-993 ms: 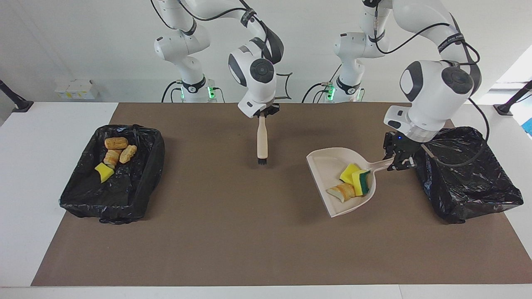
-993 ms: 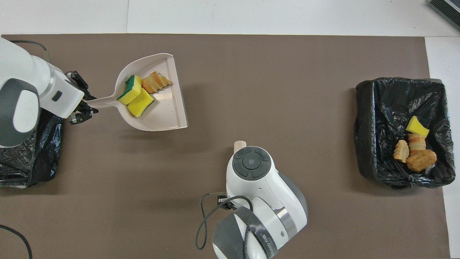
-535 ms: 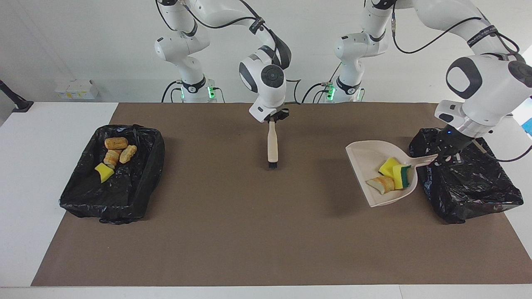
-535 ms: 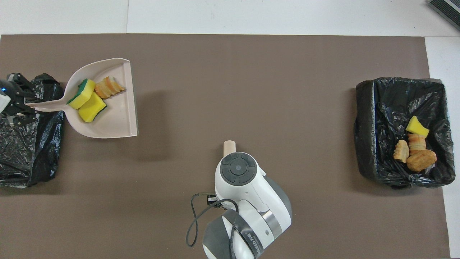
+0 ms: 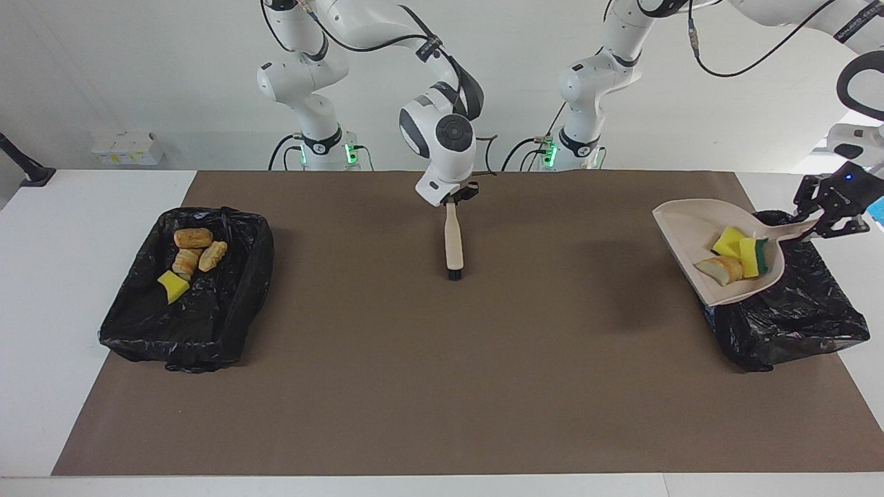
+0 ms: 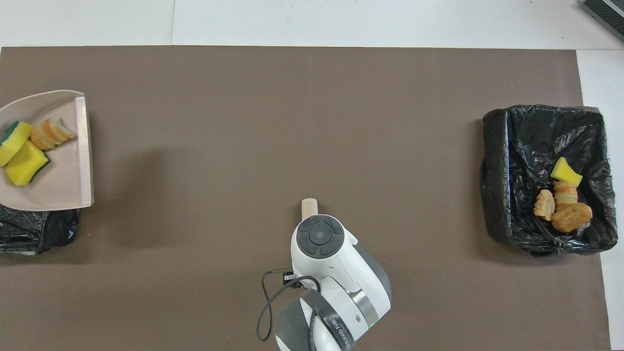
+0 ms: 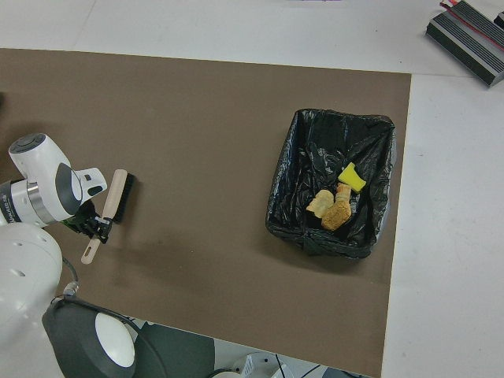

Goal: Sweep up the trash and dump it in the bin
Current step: 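Tip the dustpan over the bin nearest the left arm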

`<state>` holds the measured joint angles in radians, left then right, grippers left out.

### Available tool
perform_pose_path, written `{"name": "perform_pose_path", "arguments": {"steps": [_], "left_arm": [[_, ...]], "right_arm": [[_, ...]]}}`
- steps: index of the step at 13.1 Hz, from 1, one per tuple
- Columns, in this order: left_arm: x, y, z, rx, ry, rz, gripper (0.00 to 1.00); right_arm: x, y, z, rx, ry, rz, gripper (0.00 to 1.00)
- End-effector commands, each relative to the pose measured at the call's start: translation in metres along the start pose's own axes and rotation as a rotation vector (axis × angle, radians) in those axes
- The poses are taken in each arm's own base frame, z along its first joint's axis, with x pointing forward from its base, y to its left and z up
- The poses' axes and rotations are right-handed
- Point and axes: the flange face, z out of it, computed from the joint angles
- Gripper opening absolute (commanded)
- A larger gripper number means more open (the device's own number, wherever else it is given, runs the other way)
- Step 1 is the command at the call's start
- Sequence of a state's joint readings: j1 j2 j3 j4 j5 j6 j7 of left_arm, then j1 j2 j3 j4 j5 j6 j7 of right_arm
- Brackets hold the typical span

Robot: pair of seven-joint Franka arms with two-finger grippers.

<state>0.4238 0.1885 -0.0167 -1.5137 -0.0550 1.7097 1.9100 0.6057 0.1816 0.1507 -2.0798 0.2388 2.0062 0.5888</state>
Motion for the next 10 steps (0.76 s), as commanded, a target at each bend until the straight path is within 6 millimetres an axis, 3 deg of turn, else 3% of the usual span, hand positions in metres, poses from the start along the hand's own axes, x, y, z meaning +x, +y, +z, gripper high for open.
{"name": "perform_pose_path", "arguments": {"steps": [1,2,3,6,7,8,10], "left_arm": [[-0.019,-0.001,-0.032,0.002,-0.095,0.015,0.0],[-0.031,0.0,-0.033,0.001,-0.115,-0.002,0.0],[-0.047,0.003,-0.038,0.011,-0.137,-0.023,0.0],[-0.058,-0.001,-0.048,0.006,-0.257,-0.009,0.0],[-0.054,-0.005,-0.045,-0.014,-0.302,0.003,0.0],[-0.042,-0.011,-0.044,-0.027,-0.373,0.041,0.0],[-0.036,-0.019,-0.047,-0.014,-0.453,0.074,0.0]], "right_arm": [[-0.002,0.005,0.003,0.028,0.008,-0.019,0.19],[-0.002,0.007,0.006,0.031,0.014,-0.01,0.3],[0.0,0.007,0.005,0.038,0.023,-0.002,0.32],[0.001,0.007,0.004,0.046,0.022,0.011,0.4],[0.003,0.006,0.002,0.05,0.025,0.008,0.58],[0.005,0.002,-0.002,0.053,0.029,0.003,1.0],[0.009,0.002,-0.016,0.073,0.054,0.005,1.0]]}}
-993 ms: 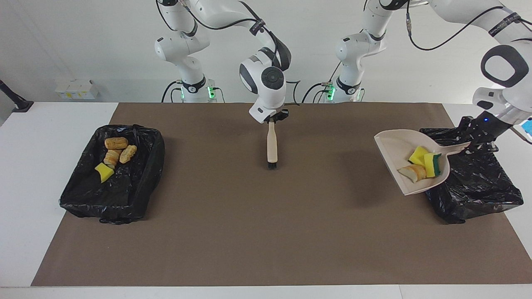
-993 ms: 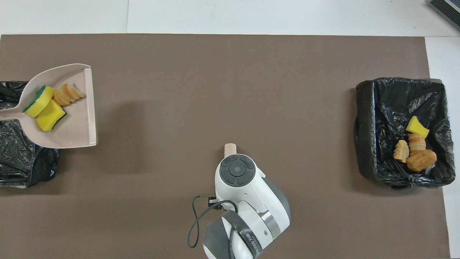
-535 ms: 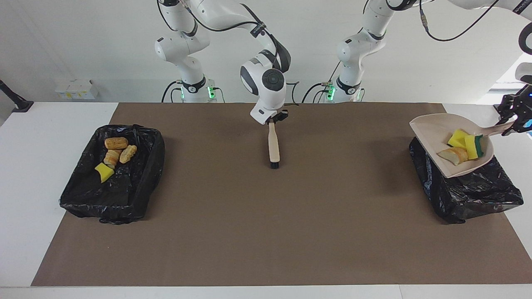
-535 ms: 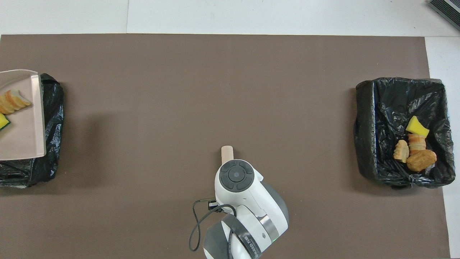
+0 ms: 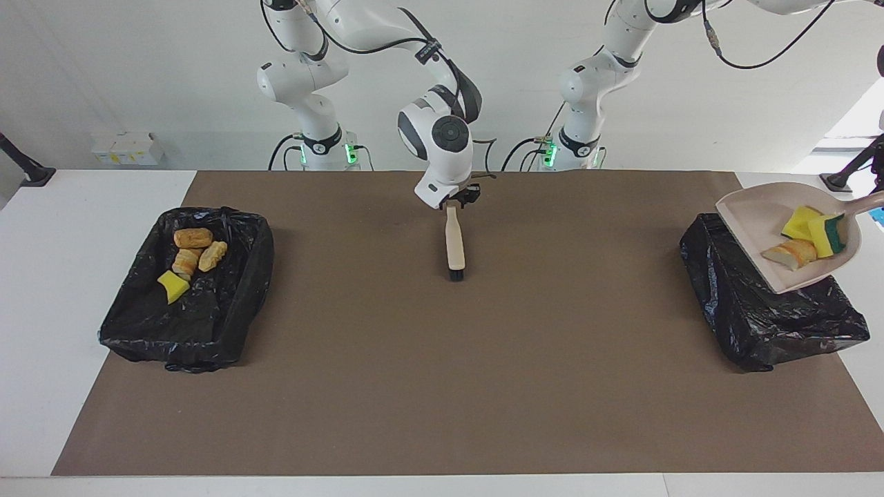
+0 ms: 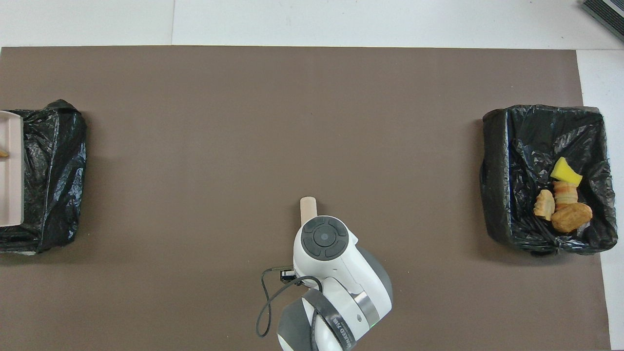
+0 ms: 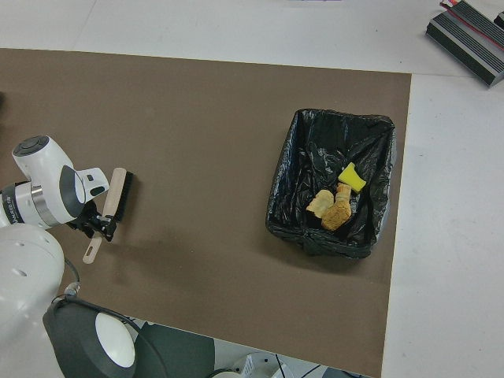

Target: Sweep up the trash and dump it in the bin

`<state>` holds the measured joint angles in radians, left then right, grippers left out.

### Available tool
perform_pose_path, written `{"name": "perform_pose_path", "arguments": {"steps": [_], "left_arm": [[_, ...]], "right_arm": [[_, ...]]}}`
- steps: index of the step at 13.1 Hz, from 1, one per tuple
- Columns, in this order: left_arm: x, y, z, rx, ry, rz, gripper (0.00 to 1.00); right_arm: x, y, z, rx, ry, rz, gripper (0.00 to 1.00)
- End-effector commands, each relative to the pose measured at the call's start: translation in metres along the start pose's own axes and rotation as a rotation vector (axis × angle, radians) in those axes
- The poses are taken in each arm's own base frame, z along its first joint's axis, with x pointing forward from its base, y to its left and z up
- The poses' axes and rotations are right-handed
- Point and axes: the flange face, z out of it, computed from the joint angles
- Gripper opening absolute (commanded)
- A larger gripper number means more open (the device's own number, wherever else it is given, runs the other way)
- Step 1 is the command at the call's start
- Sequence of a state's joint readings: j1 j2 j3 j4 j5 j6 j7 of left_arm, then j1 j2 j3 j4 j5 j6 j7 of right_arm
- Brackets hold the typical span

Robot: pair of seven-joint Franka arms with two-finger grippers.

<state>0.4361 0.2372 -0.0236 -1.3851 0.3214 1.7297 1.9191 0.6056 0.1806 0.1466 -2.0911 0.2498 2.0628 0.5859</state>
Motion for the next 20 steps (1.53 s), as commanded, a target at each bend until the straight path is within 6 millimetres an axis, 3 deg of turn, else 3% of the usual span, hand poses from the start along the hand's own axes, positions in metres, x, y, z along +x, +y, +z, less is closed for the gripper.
{"name": "perform_pose_path", "arguments": {"steps": [1,4,6,8,10,12,14,18,20], "left_arm": [[-0.002,-0.013,-0.011,0.036,-0.119,0.028,0.0],[-0.013,-0.018,-0.003,0.074,-0.25,0.059,0.0],[-0.002,-0.019,0.015,0.066,-0.349,0.11,0.0],[0.015,-0.006,0.022,0.088,-0.419,0.11,0.0],[0.037,-0.001,0.021,0.119,-0.525,0.162,0.0],[0.045,-0.001,0.016,0.109,-0.613,0.214,0.0],[0.041,-0.007,0.003,0.14,-0.764,0.302,0.0],[0.041,-0.005,-0.013,0.16,-0.833,0.344,0.0],[0.056,-0.007,-0.018,0.144,-0.824,0.335,0.0]], "right_arm": [[0.011,0.003,-0.031,0.05,0.045,-0.01,1.0],[0.028,0.049,-0.095,0.063,0.163,0.045,1.0],[0.052,0.103,-0.131,0.034,0.24,0.103,1.0],[0.074,0.15,-0.159,-0.069,0.294,0.107,1.0],[0.089,0.188,-0.18,-0.107,0.329,0.104,1.0],[0.1,0.237,-0.219,-0.094,0.351,0.165,1.0],[0.098,0.276,-0.261,-0.101,0.349,0.152,1.0],[0.067,0.303,-0.325,-0.087,0.383,0.174,1.0],[0.052,0.325,-0.359,-0.086,0.369,0.156,1.0]]}}
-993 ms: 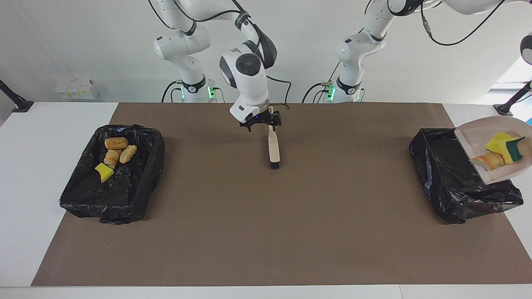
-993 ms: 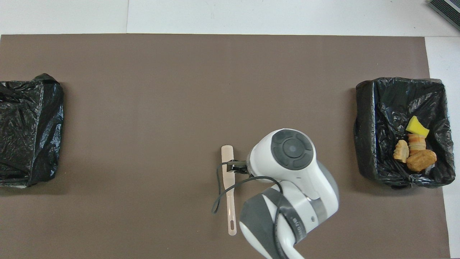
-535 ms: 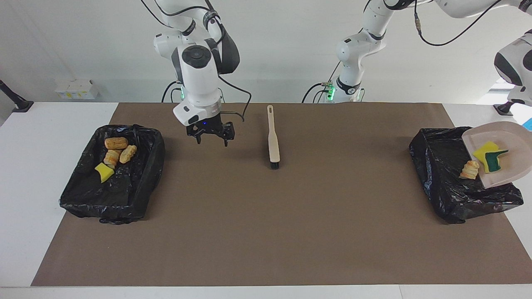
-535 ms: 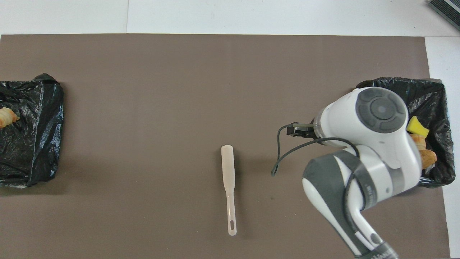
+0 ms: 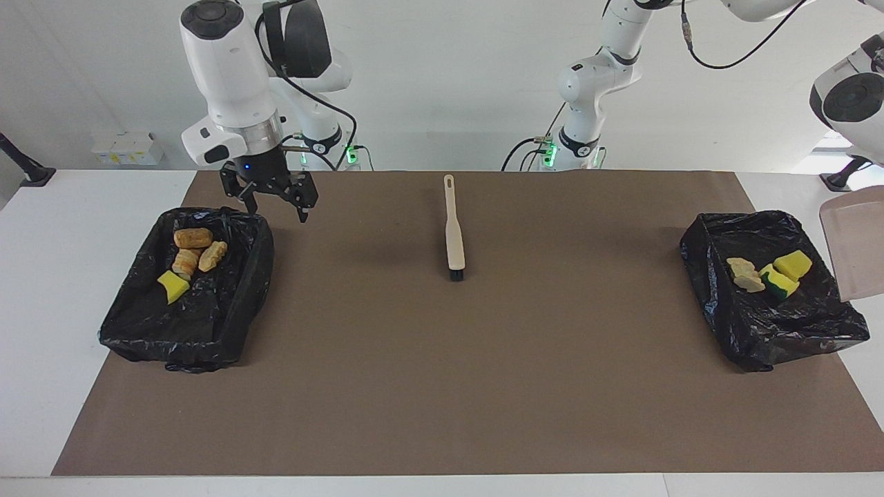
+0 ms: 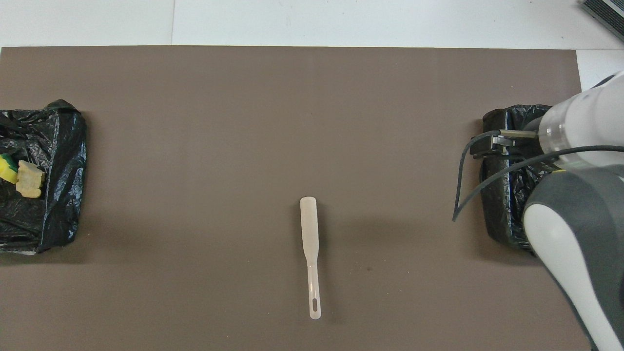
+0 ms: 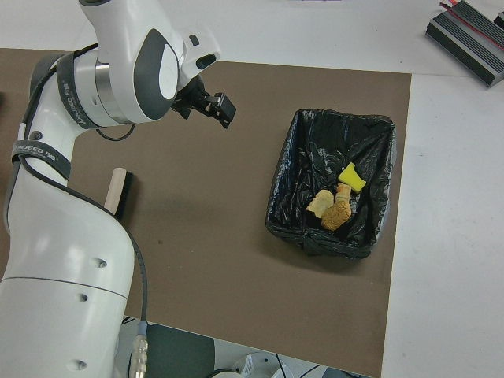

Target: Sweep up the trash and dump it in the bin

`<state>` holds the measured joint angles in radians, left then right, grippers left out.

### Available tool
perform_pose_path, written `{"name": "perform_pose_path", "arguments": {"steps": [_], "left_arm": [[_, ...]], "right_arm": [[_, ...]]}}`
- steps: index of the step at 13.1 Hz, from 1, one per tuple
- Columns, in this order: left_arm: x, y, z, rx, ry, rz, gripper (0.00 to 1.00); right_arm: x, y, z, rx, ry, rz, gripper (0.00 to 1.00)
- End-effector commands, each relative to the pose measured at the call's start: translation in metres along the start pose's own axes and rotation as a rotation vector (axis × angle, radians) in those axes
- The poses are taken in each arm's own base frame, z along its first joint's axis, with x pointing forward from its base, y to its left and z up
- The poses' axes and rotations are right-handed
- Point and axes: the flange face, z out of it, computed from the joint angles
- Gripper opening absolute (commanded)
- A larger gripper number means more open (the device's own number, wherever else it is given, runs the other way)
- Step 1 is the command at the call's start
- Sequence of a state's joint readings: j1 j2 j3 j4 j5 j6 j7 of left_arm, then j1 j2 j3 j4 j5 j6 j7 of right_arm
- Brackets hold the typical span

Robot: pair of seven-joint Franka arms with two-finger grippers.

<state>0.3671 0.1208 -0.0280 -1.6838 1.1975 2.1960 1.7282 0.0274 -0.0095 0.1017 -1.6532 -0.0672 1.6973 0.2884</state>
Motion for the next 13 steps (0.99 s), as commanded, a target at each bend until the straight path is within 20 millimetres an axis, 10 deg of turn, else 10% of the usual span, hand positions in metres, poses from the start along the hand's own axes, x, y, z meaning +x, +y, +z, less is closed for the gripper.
{"name": "perform_pose_path", "arguments": {"steps": [1,7,13], "left_arm": [[0.005,0.001,-0.03,-0.023,0.01,-0.009,0.0],[0.045,-0.027,-0.127,-0.063,0.274,-0.111,0.0],[0.108,-0.028,-0.2,-0.287,0.567,-0.442,0.0]], "right_arm": [[0.003,0.037,-0.035,0.004,-0.013,-0.021,1.0],[-0.019,0.087,-0.074,0.007,0.008,0.062,1.0],[-0.02,0.112,-0.052,0.02,-0.067,-0.035,1.0]]}}
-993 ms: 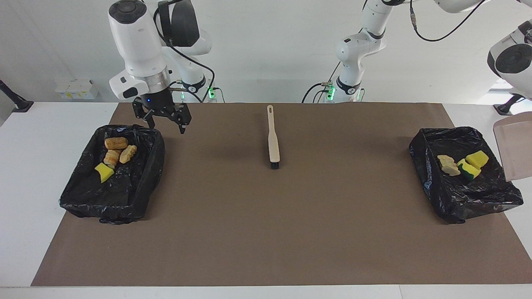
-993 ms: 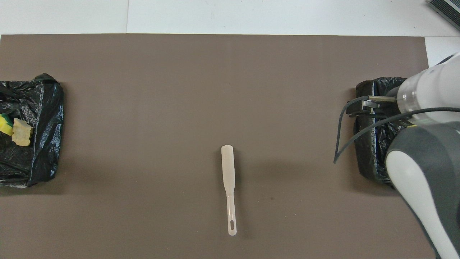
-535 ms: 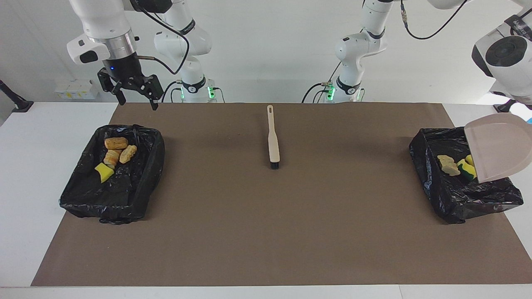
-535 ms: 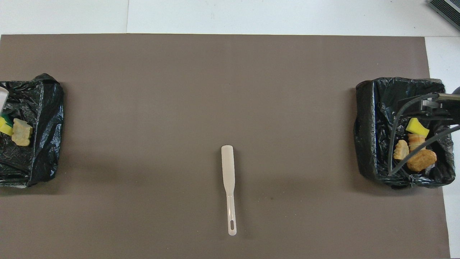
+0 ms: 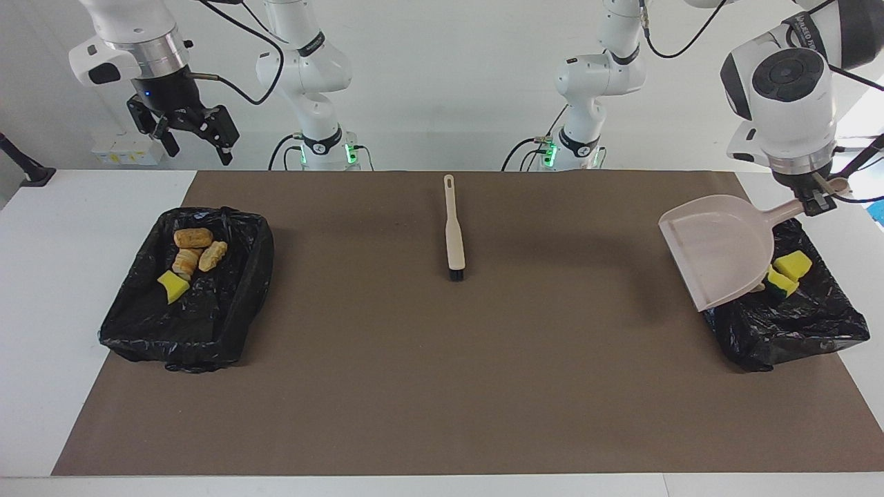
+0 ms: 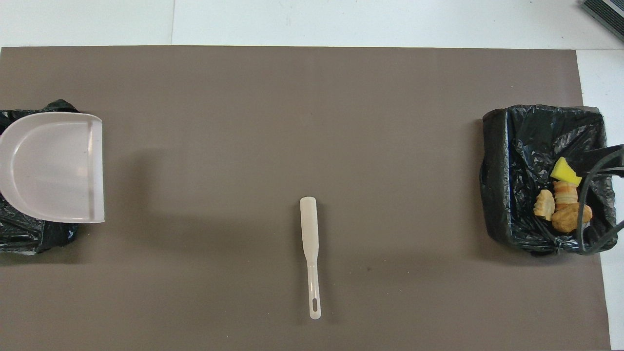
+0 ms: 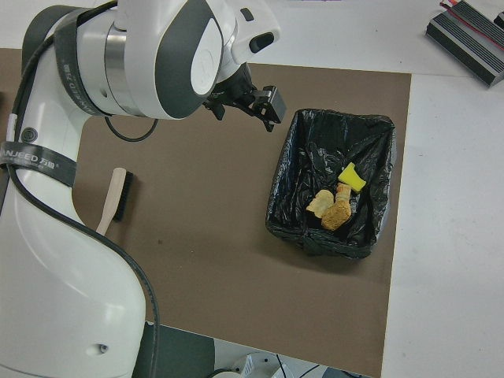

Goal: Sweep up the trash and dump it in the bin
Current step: 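Bring the emptied dustpan back toward the table center with the left gripper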

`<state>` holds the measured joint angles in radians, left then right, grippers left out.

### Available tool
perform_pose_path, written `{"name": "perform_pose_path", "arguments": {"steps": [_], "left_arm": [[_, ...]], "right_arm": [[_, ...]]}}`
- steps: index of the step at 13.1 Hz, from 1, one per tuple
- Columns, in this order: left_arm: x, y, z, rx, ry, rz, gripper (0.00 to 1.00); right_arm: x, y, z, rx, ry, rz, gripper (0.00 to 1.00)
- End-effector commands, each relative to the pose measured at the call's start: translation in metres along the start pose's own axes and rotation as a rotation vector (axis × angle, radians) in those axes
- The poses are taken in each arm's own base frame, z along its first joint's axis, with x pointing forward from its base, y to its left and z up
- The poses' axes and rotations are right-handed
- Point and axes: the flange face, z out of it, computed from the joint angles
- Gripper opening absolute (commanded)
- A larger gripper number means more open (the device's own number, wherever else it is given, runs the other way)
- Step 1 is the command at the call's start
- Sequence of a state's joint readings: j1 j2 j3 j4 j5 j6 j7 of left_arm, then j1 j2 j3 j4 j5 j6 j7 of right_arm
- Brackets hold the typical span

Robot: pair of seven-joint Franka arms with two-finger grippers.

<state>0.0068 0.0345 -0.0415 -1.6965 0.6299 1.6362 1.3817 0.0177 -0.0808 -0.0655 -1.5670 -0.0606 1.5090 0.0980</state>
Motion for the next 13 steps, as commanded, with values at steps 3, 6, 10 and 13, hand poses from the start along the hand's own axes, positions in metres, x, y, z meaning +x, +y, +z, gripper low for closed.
{"name": "perform_pose_path", "arguments": {"steps": [3,6,10,13], "left_arm": [[0.069,0.041,-0.04,-0.112,0.144,-0.263,0.0],[0.114,0.063,-0.063,-0.159,0.241,-0.372,0.0],[0.167,0.08,-0.099,-0.235,0.405,-0.524,0.0],[0.206,0.092,-0.13,-0.269,0.493,-0.674,0.0]], "right_arm": [[-0.013,0.008,0.019,0.023,-0.055,-0.035,1.0],[-0.009,0.002,0.021,0.029,-0.04,-0.036,1.0],[0.0,0.0,0.022,0.049,-0.005,-0.036,1.0],[0.0,-0.006,0.022,0.048,-0.006,-0.048,1.0]]}}
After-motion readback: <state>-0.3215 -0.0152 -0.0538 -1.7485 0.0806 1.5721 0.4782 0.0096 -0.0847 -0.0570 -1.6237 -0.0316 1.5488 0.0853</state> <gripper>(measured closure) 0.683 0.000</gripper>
